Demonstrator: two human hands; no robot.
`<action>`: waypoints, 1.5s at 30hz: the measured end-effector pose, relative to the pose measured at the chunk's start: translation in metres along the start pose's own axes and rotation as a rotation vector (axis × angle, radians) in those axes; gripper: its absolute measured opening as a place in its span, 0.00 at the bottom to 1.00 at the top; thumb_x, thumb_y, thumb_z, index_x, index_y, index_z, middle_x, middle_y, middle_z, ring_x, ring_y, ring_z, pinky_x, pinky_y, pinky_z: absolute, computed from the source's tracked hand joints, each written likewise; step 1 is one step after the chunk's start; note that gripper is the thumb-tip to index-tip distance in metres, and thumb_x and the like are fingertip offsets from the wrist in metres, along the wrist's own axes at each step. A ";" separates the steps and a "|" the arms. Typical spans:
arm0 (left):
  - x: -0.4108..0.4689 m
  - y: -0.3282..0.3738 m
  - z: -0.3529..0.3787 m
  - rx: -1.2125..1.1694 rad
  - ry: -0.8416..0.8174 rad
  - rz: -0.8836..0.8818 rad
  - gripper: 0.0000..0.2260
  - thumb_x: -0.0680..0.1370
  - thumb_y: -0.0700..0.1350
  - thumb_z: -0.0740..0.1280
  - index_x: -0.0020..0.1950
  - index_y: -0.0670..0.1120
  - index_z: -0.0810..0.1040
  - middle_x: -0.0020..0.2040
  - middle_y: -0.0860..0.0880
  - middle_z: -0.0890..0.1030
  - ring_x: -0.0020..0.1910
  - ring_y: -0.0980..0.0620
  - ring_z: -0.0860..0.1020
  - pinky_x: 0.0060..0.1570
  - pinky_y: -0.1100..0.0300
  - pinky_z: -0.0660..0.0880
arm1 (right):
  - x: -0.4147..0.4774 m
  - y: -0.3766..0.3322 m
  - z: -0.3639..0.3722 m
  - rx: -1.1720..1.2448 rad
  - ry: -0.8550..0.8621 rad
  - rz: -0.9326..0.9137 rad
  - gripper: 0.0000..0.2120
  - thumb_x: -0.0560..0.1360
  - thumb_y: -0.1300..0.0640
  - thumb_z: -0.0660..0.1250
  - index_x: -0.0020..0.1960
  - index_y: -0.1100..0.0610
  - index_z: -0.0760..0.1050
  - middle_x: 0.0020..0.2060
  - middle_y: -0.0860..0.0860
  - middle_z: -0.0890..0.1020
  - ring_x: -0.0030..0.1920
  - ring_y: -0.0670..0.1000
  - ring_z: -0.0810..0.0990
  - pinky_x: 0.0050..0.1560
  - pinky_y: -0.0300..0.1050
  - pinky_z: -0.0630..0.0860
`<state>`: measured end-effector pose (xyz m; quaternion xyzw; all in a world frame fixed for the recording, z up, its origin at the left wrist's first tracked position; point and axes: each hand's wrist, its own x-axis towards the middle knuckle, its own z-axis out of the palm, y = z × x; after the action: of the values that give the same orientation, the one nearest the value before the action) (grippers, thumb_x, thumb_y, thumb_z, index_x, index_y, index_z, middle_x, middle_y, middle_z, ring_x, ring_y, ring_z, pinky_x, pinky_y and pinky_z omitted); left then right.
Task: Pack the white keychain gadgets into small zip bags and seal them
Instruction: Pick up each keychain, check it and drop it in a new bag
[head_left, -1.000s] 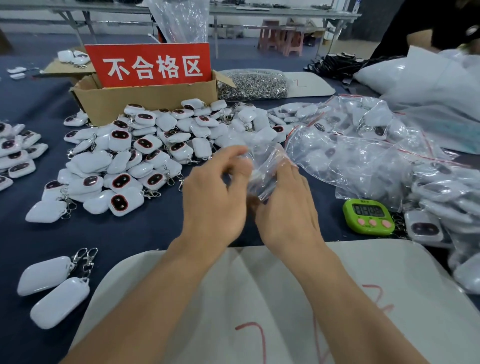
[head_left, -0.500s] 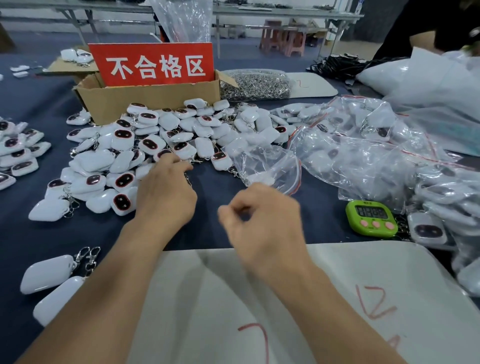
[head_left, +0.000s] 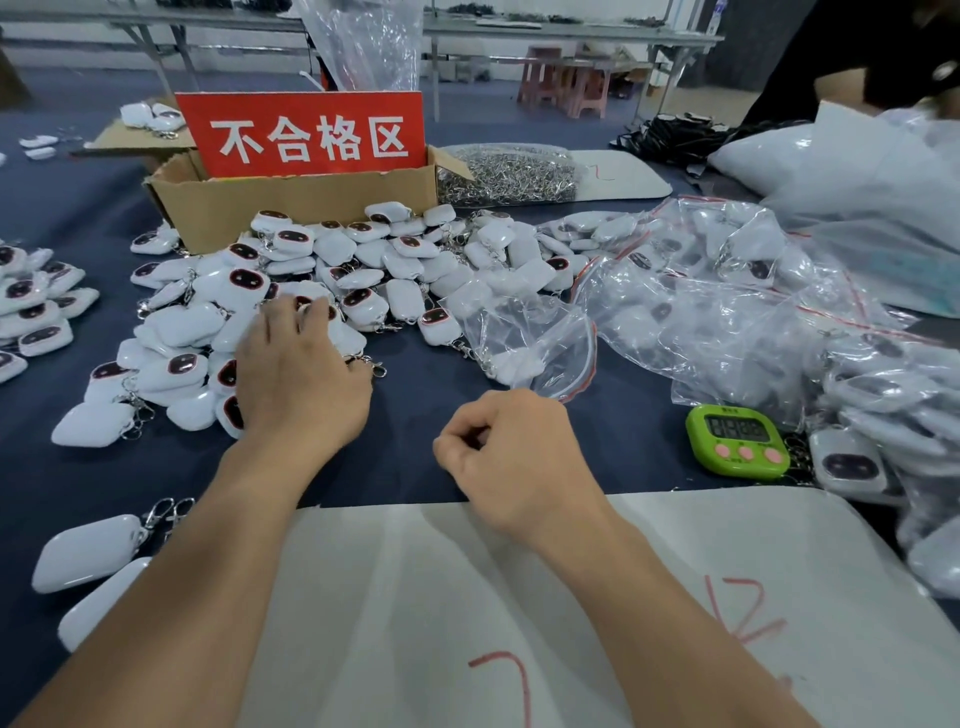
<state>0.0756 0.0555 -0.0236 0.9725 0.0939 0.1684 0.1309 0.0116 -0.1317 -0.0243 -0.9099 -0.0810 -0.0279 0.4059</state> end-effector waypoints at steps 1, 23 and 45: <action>0.001 -0.002 0.001 -0.013 -0.036 0.030 0.27 0.80 0.49 0.66 0.79 0.47 0.66 0.75 0.41 0.69 0.73 0.39 0.66 0.74 0.44 0.61 | 0.000 0.000 0.000 0.000 -0.002 0.000 0.08 0.72 0.55 0.70 0.34 0.51 0.81 0.34 0.36 0.80 0.38 0.38 0.78 0.38 0.27 0.71; -0.027 0.051 -0.005 -1.238 -0.366 -0.041 0.17 0.67 0.43 0.67 0.52 0.53 0.88 0.47 0.49 0.88 0.49 0.50 0.85 0.55 0.49 0.81 | 0.014 -0.001 -0.020 0.839 0.003 0.372 0.07 0.81 0.65 0.67 0.53 0.67 0.82 0.38 0.59 0.82 0.34 0.53 0.80 0.36 0.40 0.79; -0.026 0.038 -0.013 -1.225 -0.560 0.079 0.09 0.75 0.37 0.75 0.52 0.48 0.89 0.48 0.46 0.88 0.51 0.52 0.86 0.53 0.64 0.79 | 0.020 0.006 -0.014 0.693 0.030 0.338 0.12 0.83 0.58 0.64 0.45 0.60 0.82 0.34 0.59 0.85 0.29 0.54 0.79 0.32 0.45 0.75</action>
<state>0.0523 0.0169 -0.0086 0.7323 -0.0916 -0.0624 0.6719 0.0323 -0.1435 -0.0168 -0.7186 0.0714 0.0553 0.6895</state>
